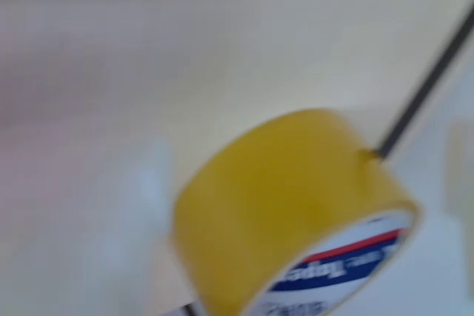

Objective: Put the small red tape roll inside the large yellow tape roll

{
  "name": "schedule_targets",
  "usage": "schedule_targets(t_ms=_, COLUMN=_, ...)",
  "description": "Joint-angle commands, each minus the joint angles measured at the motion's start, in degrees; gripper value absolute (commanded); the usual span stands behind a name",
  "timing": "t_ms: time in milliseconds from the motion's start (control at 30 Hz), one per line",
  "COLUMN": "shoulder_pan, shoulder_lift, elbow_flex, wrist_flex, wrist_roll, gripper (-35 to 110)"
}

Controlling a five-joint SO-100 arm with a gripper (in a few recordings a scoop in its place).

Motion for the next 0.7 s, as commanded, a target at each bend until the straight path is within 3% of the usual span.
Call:
schedule_targets(t_ms=0, shoulder_pan=-2.90, shoulder_lift=5.45, elbow_flex=-3.43, wrist_flex=-3.16, wrist_roll=1.23, gripper=19)
schedule_targets(t_ms=300, shoulder_pan=-9.14, shoulder_lift=-0.62, elbow_flex=-3.43, wrist_flex=-13.27, wrist_roll=4.13, gripper=20)
schedule_targets(t_ms=667, shoulder_pan=-5.10, shoulder_lift=-5.10, elbow_flex=-3.43, wrist_flex=-18.98, wrist_roll=4.92, gripper=20)
